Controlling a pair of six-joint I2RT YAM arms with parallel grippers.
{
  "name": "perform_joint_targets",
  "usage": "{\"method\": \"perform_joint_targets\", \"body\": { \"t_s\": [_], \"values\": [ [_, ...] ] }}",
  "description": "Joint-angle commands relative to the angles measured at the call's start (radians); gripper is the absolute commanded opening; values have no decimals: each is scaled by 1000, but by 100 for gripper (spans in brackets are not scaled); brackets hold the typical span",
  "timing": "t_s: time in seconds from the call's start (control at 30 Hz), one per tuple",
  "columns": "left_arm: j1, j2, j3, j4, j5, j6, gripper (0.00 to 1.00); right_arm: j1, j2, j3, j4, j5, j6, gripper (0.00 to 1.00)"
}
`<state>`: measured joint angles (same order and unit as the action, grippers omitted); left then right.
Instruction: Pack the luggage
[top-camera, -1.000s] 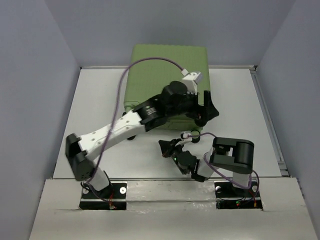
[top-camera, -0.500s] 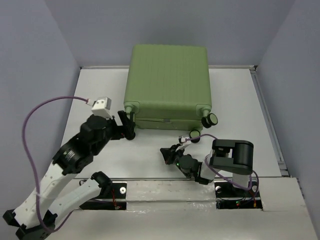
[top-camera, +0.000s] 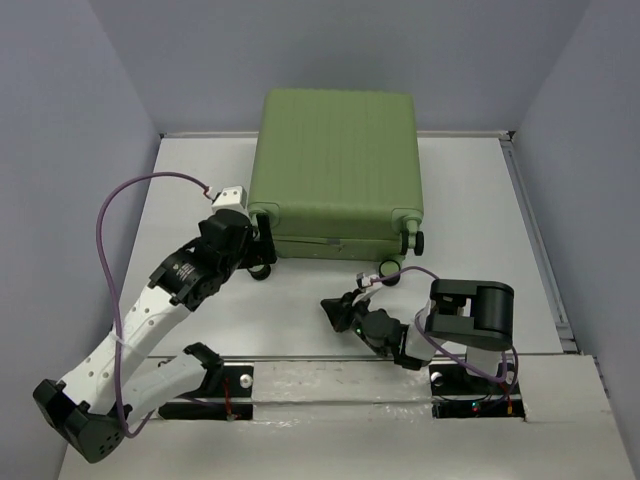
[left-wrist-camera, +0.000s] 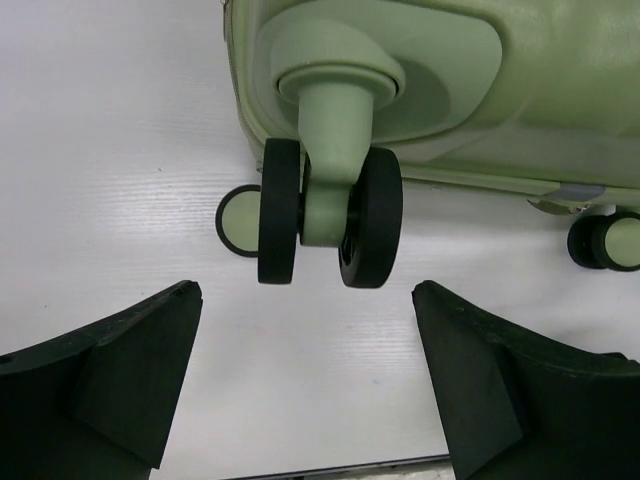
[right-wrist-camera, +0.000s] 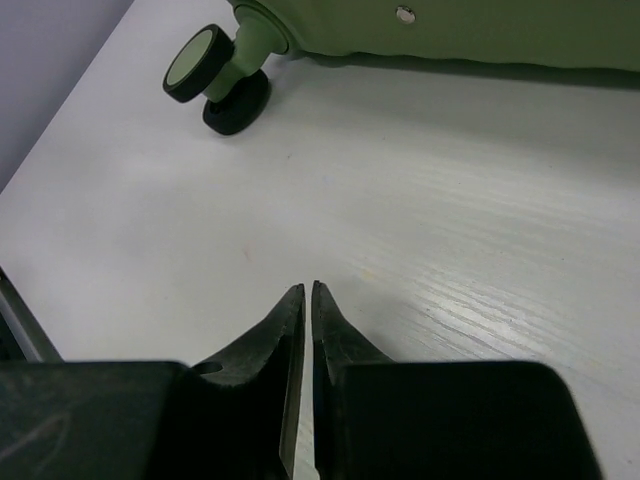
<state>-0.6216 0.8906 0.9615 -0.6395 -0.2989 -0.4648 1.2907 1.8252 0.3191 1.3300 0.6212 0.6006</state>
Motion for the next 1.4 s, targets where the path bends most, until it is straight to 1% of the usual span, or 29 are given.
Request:
{"method": "perform_joint_targets", "body": {
  "t_s": [0.0,0.07,0.17,0.27,0.3,0.37,0.4,0.43,0.47,0.5,0.53,0.57,0.6,0.63,0.67,0.7,0.73,0.77,0.83,0.87,0.93,1.07,1.13,1.37],
  "values": [
    [23,21,19,93,-29,48,99,1,-21,-6,385,-14,-36,13],
    [26,47,13,128,1,57,99,1,-18,-3,385,-21,-38,14],
    [31,67,19,170,18,64,95,1,-17,6,380,-38,-39,14],
    [33,91,29,185,47,72,86,1,-18,6,371,-34,-39,15],
    [34,96,29,190,53,74,82,1,-21,3,368,-28,-41,17],
    [34,100,22,198,64,77,76,1,-41,-9,348,4,-33,25],
    [36,102,16,198,67,78,74,1,-55,-14,331,20,-25,34],
    [36,102,13,199,67,80,72,1,-72,-18,289,32,-21,39],
    [37,99,10,201,67,81,64,1,-116,-18,261,46,-33,44],
    [39,100,5,201,69,83,59,1,-144,-14,218,54,-42,49],
    [42,99,3,201,69,84,53,1,-176,-6,90,64,-45,56],
    [43,94,2,204,70,84,38,1,-251,7,7,90,-44,59],
    [45,93,0,207,70,86,38,-8,-288,29,-93,97,-45,62],
    [48,90,-4,210,72,84,21,-8,-322,84,-288,103,-51,65],
    [51,78,-7,219,73,81,6,-8,-375,110,-358,107,-65,66],
    [52,70,-12,230,76,77,6,-8,-400,132,-427,112,-79,67],
    [56,50,-27,256,87,75,6,-20,-423,174,-566,127,-81,68],
    [57,38,-38,256,99,69,6,-21,-444,198,-637,127,-73,70],
    [66,21,-70,297,148,49,6,-37,-492,247,-795,143,-38,74],
    [74,5,-84,331,168,29,6,-65,-498,288,-918,146,-16,74],
    [77,-8,-116,381,228,8,6,-74,-504,323,-1041,159,23,74],
    [77,-21,-142,435,334,-35,6,-160,-514,318,-1078,80,56,67],
    [77,-19,-142,465,380,-44,6,-206,-511,324,-1098,-3,56,67],
    [77,-30,-153,477,409,-43,6,-247,-426,380,-1101,-9,7,67]
  ]
}}
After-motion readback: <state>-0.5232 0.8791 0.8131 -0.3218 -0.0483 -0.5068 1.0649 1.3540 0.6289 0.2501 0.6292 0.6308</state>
